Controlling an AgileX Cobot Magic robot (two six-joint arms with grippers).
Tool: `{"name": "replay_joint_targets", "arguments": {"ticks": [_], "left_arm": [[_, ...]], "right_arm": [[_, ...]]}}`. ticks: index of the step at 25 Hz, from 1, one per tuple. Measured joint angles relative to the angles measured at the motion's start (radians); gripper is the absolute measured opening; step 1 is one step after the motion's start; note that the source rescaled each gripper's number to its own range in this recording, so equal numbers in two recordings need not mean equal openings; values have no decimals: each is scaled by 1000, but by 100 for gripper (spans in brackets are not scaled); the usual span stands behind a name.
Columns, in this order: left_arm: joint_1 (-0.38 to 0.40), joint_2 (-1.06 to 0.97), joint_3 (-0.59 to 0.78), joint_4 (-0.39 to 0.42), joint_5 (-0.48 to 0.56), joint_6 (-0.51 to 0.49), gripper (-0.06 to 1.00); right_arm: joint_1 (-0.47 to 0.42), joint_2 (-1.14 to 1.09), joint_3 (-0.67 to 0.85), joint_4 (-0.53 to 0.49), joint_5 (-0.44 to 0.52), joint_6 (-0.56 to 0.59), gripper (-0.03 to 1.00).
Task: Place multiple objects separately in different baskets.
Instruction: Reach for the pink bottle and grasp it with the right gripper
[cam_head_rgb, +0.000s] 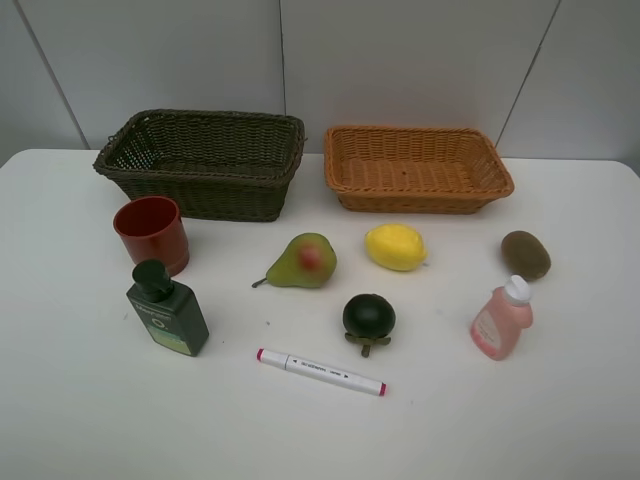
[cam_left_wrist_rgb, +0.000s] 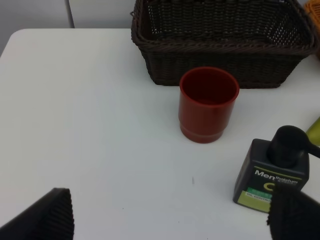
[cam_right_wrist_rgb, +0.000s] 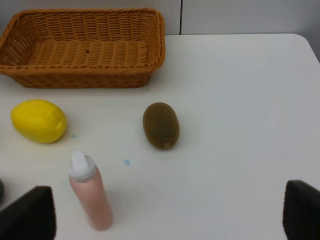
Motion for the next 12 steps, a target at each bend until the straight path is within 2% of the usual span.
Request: {"name": "replay_joint_targets", "arguments": {"ticks": [12], "left_arm": [[0,0,0,0,0,0,100]], "right_arm": [[0,0,0,0,0,0,99]]}}
